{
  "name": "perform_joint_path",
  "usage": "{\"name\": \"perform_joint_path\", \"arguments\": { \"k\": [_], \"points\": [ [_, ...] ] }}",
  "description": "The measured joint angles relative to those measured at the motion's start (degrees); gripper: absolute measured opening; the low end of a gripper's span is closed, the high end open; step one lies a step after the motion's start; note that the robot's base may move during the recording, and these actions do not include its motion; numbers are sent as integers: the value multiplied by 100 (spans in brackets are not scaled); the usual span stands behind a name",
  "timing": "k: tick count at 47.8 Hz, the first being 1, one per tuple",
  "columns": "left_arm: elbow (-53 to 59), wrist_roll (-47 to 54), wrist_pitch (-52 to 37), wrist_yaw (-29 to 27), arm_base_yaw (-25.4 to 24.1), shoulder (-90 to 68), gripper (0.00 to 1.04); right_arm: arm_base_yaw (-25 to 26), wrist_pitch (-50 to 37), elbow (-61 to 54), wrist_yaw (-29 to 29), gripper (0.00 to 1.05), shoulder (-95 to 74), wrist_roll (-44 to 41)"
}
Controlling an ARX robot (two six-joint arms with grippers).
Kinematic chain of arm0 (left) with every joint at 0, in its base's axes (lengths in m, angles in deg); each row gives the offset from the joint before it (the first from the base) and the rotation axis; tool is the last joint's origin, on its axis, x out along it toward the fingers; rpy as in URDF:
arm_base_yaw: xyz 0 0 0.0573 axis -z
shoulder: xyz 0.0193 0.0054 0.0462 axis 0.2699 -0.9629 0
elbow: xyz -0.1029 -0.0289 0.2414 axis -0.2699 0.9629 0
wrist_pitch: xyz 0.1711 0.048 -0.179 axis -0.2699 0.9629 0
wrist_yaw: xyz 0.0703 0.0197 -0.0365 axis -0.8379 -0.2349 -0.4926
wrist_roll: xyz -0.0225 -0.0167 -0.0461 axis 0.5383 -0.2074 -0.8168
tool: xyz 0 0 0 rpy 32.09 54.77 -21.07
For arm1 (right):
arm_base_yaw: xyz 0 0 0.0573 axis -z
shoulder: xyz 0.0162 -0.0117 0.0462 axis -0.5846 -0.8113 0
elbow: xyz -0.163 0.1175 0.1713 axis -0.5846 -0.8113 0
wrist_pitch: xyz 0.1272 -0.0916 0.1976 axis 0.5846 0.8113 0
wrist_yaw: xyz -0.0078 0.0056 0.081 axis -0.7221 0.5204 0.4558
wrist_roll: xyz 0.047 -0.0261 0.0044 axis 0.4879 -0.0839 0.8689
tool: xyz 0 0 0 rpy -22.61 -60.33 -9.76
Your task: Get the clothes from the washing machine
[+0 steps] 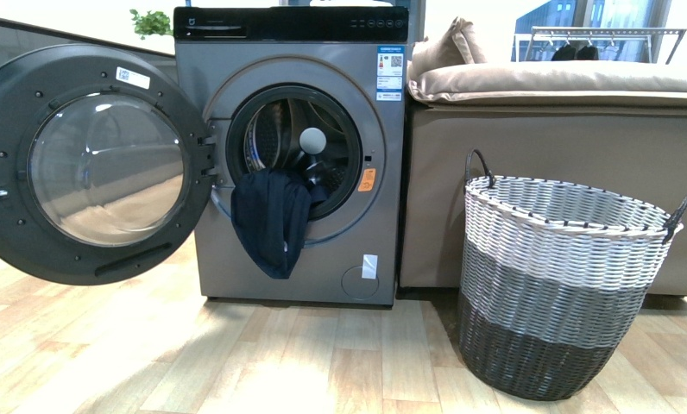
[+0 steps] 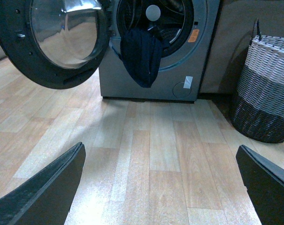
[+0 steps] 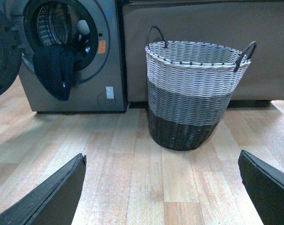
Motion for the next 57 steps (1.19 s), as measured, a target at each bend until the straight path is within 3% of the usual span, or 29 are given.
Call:
{"name": "perform_joint_path", "arguments": {
  "k": [57],
  "points": [
    [0, 0, 0, -2, 0, 0, 98, 0, 0, 0, 0, 97, 0, 0]
  ]
}}
